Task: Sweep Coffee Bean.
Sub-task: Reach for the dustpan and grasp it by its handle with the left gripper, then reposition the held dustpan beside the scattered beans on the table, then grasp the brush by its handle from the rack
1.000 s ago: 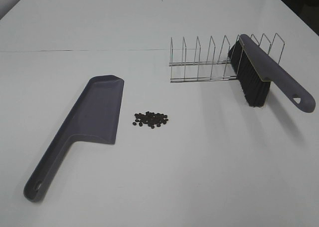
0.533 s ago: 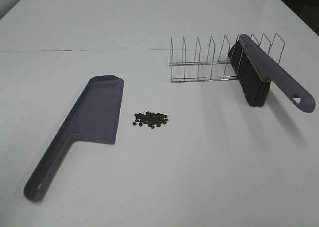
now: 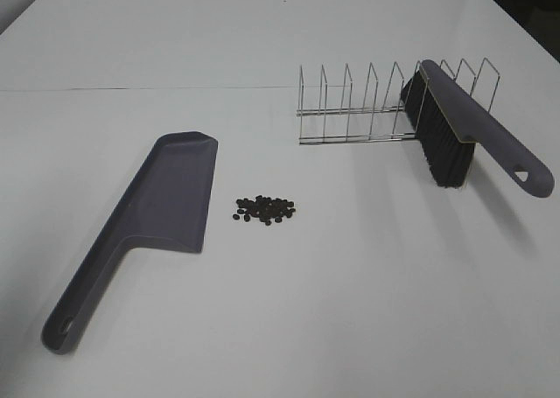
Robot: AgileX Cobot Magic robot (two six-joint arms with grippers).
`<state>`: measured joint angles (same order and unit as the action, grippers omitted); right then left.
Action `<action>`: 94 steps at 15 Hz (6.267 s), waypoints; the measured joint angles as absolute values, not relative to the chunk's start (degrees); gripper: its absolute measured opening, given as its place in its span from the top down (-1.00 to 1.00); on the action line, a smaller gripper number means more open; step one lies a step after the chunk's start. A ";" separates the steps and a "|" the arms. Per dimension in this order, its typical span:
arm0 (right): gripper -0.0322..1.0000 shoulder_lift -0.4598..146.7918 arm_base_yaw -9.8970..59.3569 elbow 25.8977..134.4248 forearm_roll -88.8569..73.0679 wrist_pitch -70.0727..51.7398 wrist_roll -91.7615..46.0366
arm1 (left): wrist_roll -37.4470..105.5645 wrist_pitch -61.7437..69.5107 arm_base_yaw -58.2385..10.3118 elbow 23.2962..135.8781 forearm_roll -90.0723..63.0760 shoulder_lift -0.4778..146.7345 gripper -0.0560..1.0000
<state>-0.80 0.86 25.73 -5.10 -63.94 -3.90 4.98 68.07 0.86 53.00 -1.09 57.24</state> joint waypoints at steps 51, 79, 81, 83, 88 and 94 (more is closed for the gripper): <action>-0.96 -0.80 0.86 25.73 -5.16 -63.94 -3.90 | -2.92 32.03 -20.23 53.63 -5.96 111.10 0.31; -0.96 128.92 -2.29 111.38 -9.80 -69.73 -6.36 | -2.52 33.63 -20.23 53.74 -5.96 111.10 0.31; -0.96 131.49 -2.52 111.44 -10.37 -69.79 -7.05 | -2.52 33.63 -20.23 53.74 -5.96 111.10 0.31; -0.96 133.56 -2.52 111.44 -12.15 -69.79 -7.28 | -2.52 33.63 -20.23 53.74 -5.96 111.10 0.31; -0.96 134.76 -2.52 111.44 -13.06 -69.79 -7.39 | -2.29 33.63 -20.23 53.74 -5.90 111.10 0.31; -0.96 135.28 -2.52 111.44 -13.52 -69.79 -7.45 | -2.29 33.63 -20.23 53.74 -5.90 111.10 0.31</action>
